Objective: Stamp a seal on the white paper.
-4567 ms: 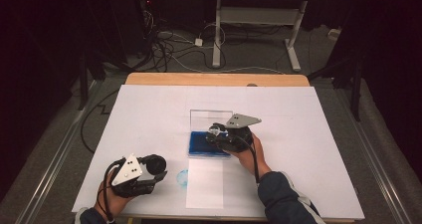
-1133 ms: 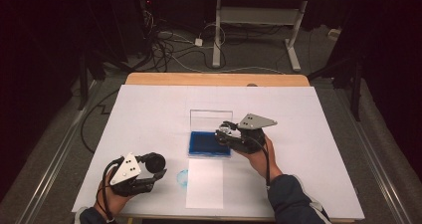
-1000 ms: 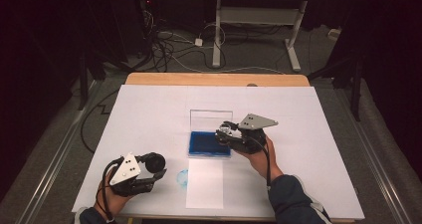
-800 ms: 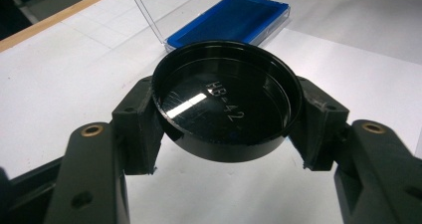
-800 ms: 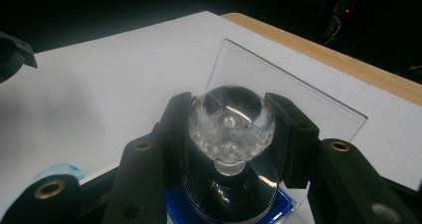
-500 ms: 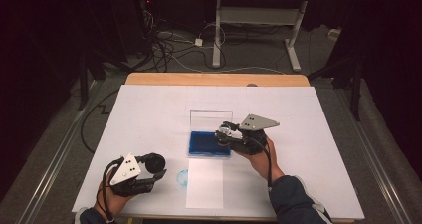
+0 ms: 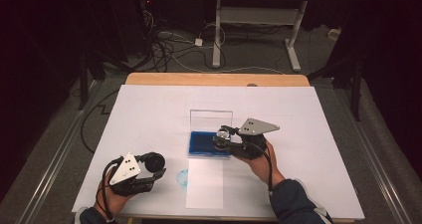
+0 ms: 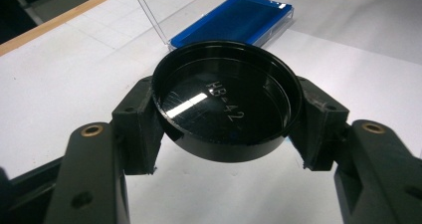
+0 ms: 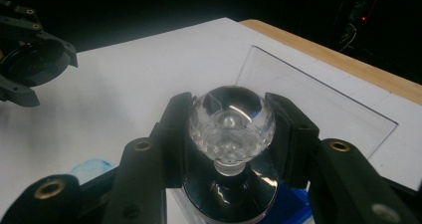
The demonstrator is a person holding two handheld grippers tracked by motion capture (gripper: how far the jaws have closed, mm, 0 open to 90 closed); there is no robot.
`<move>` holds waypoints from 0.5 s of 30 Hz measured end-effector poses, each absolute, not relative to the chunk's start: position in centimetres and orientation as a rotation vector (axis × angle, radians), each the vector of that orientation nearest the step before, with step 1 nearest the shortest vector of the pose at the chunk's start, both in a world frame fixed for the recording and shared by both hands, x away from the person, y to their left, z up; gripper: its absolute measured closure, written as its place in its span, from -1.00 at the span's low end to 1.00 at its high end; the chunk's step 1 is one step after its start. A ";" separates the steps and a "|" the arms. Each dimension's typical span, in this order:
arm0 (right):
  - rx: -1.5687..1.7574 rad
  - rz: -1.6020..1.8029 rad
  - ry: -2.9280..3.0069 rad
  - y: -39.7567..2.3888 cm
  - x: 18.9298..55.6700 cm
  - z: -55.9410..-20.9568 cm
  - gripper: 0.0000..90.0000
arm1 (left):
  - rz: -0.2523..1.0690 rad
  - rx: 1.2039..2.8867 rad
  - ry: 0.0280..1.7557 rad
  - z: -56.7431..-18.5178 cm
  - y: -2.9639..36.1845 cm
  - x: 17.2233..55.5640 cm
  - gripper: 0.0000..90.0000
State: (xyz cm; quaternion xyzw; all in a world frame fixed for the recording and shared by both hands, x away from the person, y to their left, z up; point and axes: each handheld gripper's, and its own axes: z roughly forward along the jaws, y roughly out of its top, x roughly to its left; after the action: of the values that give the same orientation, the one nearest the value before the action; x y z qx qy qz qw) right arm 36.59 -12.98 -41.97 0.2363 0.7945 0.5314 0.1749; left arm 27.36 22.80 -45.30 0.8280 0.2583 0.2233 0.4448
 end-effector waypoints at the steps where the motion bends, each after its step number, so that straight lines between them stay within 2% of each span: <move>1: 0.668 1.508 2.254 -13.0 36.5 -42.0 0.26 | 0.556 2.054 0.639 -45.3 22.8 27.3 -0.20; 15: 0.614 1.525 2.305 -12.2 34.8 -42.6 0.26 | 0.553 2.054 0.641 -45.3 22.8 27.3 -0.20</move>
State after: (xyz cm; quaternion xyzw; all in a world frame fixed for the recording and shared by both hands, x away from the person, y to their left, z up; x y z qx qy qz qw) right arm 34.83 -12.20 -42.64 0.2143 0.8042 0.5323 0.1546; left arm 27.34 22.79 -45.32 0.8284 0.2586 0.2231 0.4440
